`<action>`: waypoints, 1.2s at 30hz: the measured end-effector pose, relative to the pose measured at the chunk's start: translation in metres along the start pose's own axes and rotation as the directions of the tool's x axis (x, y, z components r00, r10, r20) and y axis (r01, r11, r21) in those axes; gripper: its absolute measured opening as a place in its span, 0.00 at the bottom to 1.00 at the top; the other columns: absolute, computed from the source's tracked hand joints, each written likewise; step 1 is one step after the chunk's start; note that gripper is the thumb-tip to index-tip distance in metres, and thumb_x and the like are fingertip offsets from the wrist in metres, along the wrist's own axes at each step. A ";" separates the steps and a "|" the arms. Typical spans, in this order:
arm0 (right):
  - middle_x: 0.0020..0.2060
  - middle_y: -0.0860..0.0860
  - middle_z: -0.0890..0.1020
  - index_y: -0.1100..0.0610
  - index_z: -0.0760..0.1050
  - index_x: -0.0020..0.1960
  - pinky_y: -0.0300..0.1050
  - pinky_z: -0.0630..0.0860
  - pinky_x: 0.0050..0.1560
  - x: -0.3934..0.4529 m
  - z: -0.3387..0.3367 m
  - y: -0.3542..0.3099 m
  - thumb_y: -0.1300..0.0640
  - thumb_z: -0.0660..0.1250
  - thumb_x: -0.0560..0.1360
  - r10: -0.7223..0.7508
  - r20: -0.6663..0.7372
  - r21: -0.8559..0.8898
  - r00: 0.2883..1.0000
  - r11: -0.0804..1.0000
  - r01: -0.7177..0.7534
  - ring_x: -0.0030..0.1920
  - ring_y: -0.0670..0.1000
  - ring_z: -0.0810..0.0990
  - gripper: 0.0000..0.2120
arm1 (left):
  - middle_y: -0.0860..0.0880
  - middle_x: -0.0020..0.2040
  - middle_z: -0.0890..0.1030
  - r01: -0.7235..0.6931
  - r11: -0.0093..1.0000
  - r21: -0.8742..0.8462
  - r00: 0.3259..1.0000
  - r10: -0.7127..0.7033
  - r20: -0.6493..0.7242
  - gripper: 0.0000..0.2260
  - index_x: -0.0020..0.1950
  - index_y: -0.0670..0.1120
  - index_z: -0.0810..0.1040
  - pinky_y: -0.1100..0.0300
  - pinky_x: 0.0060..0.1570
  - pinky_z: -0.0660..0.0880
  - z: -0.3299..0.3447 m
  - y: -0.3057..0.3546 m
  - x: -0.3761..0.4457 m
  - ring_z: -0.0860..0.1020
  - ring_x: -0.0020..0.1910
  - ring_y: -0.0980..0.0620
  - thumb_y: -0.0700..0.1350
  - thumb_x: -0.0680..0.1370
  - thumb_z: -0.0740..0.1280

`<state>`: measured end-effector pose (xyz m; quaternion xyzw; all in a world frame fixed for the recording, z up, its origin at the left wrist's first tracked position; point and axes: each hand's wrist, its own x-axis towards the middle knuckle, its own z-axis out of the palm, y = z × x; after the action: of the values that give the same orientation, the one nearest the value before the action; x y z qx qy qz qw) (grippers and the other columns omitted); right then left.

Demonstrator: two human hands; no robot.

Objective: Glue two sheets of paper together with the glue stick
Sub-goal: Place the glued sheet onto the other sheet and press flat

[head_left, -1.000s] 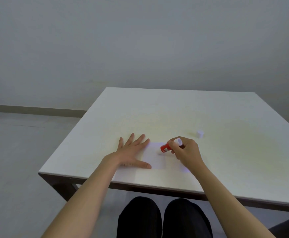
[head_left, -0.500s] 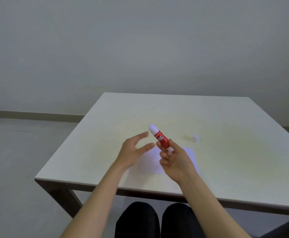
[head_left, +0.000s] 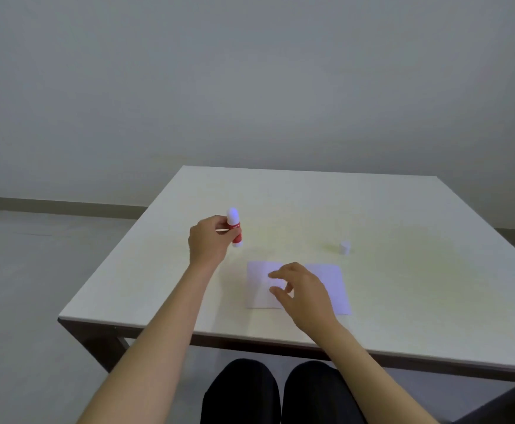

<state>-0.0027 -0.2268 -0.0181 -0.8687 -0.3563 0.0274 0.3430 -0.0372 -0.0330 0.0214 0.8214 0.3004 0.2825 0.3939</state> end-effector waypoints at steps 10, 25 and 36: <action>0.61 0.45 0.79 0.49 0.75 0.66 0.43 0.61 0.54 0.009 0.006 0.004 0.48 0.63 0.77 -0.272 0.274 -0.357 0.923 0.862 0.360 0.61 0.52 0.70 0.18 | 0.57 0.30 0.83 0.041 0.998 0.044 0.999 -0.041 0.000 0.07 0.35 0.49 0.79 0.64 0.32 0.64 0.017 -0.024 0.012 0.80 0.39 0.58 0.47 0.73 0.67; 0.44 0.51 0.82 0.55 0.76 0.56 0.46 0.66 0.59 0.009 0.015 0.000 0.67 0.59 0.71 -0.460 0.265 -0.553 0.847 0.647 0.524 0.52 0.56 0.75 0.17 | 0.47 0.69 0.70 -0.052 0.994 -0.099 0.945 0.017 -0.327 0.26 0.73 0.46 0.64 0.51 0.66 0.66 0.022 -0.040 -0.023 0.67 0.69 0.48 0.51 0.77 0.65; 0.42 0.48 0.85 0.57 0.82 0.52 0.37 0.75 0.48 0.019 -0.038 0.002 0.63 0.68 0.74 0.009 -0.405 0.162 0.914 0.985 0.062 0.42 0.49 0.82 0.09 | 0.49 0.36 0.86 0.347 0.878 -0.331 0.870 -0.170 0.463 0.12 0.39 0.45 0.82 0.64 0.31 0.74 0.046 0.010 -0.072 0.84 0.33 0.54 0.49 0.78 0.65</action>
<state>0.0236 -0.2379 0.0139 -0.8180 -0.2857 -0.1268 0.4829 -0.0499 -0.1121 -0.0113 0.7145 0.2533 0.0984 0.6448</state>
